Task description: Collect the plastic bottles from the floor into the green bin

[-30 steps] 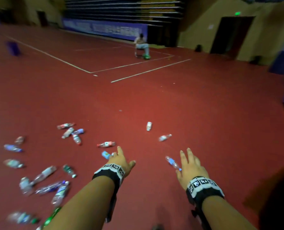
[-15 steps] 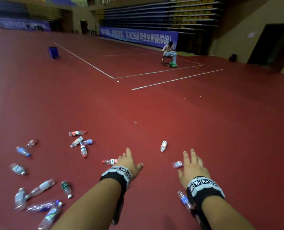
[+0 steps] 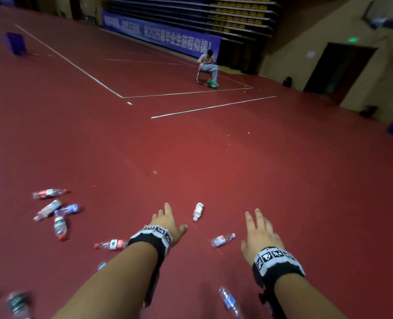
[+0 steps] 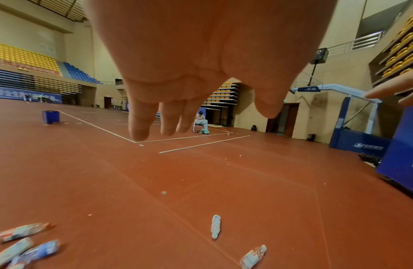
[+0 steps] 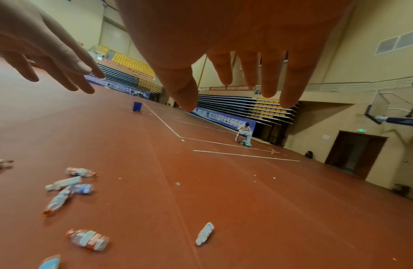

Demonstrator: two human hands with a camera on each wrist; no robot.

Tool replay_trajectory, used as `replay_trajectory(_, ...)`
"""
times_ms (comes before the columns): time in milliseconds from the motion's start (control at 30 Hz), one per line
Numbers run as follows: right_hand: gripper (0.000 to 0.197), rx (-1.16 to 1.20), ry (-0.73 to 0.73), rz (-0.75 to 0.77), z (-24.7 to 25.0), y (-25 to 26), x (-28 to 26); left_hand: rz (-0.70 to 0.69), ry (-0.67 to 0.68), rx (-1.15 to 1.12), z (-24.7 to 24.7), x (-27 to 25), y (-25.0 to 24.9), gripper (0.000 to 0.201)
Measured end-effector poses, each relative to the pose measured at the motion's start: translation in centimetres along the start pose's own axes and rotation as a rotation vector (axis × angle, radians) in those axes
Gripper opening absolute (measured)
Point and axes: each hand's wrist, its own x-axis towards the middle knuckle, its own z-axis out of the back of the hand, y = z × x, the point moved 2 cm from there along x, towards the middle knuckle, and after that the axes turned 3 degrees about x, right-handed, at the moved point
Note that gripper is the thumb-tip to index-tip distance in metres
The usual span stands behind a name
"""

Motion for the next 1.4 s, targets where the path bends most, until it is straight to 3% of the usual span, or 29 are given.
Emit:
replay_trajectory(267, 0.083, 0.080, -0.019, -0.291, 3.1, -0.2, 12.5, -0.186, 0.077, 0.006, 5.8, 16.6, -5.7, 0.099)
replay_trajectory(433, 0.083, 0.146, 0.052, -0.421, 1.0, 1.3, 18.4, -0.247, 0.128, 0.082, 7.5, 25.9, -6.9, 0.099)
replay_trajectory(533, 0.085, 0.165, 0.129, -0.482, -0.3, 0.7, 21.1, -0.243, 0.191, 0.154, 6.6, 29.9, -7.6, 0.102)
replay_trajectory(767, 0.084, 0.269, 0.106, -0.668, -4.0, -4.1, 30.2, -0.357, 0.264, 0.303, 4.8, 39.9, -14.9, 0.101)
replay_trajectory(967, 0.085, 0.383, 0.174, -0.648, -6.0, -9.1, 44.2, -0.379, 0.281, 0.381, 3.9, 51.0, -24.7, 0.099)
replay_trajectory(1167, 0.089, 0.483, 0.253, -0.660, -7.6, -14.1, 56.2, -0.307, 0.331, 0.444, 2.8, 60.7, -32.0, 0.096)
replay_trajectory(1300, 0.087, 0.536, 0.301, -0.727, -12.4, -15.8, 59.8, -0.261, 0.406, 0.464, -0.4, 66.4, -34.4, 0.095)
replay_trajectory(1400, 0.084, 0.583, 0.342, -0.820, -18.1, -16.6, 61.8, -0.246, 0.451, 0.491, -6.1, 72.8, -35.4, 0.094)
